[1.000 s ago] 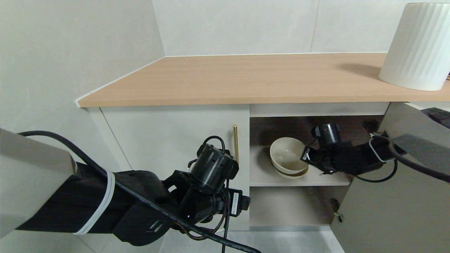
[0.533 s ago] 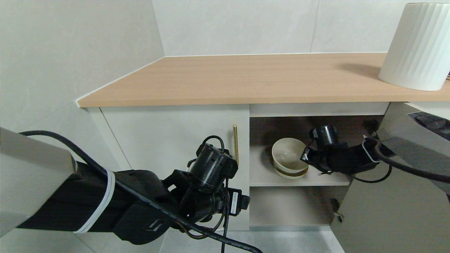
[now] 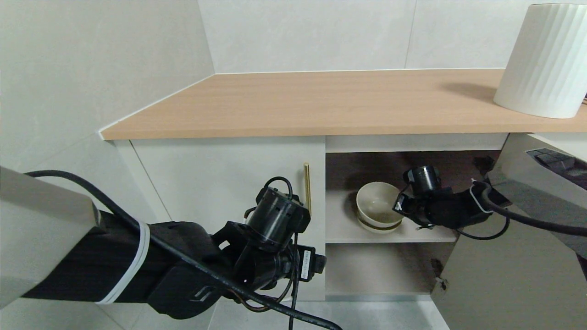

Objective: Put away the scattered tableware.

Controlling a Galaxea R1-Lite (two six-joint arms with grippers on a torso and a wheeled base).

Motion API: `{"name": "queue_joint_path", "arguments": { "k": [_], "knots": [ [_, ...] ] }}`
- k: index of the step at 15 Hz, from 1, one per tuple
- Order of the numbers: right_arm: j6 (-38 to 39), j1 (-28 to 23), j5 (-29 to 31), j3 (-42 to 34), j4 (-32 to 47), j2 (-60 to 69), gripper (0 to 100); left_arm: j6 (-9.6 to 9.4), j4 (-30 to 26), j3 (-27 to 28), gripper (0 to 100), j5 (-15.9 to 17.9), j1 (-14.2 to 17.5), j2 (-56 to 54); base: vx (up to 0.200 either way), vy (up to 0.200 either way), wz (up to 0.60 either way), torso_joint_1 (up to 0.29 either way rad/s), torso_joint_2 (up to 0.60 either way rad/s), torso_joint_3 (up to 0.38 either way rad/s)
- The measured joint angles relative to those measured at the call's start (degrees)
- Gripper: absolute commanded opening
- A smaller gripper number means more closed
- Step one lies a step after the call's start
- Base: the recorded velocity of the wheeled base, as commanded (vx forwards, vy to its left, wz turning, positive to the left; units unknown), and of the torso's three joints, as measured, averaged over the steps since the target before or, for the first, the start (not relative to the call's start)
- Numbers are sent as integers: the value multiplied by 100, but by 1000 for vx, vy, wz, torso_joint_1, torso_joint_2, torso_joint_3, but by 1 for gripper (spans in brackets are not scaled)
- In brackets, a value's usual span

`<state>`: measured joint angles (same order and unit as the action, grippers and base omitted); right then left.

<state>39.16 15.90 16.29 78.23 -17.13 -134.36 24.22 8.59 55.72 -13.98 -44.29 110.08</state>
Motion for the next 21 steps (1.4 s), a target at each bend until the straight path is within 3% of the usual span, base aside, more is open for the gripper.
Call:
{"name": "queue_joint_path", "arguments": {
  "k": [6, 11, 17, 21],
  "knots": [
    [-5, 33, -22, -107, 24, 57, 100, 2, 0, 0, 100, -66, 9, -2, 0, 0, 0, 0, 0, 0],
    [-254, 102, -393, -789, 189, 796, 100, -52, -20, -40, 100, -317, 199, -336, 0, 0, 0, 0, 0, 0],
    [-1152, 395, -973, -2175, 1090, 3200, 100, -547, -57, -763, 100, -361, 553, -2149, 0, 0, 0, 0, 0, 0],
    [-1313, 1045, -1022, -3154, 1541, 4702, 100, -709, -79, -1467, 100, -336, 929, -3211, 0, 0, 0, 0, 0, 0]
  ]
}}
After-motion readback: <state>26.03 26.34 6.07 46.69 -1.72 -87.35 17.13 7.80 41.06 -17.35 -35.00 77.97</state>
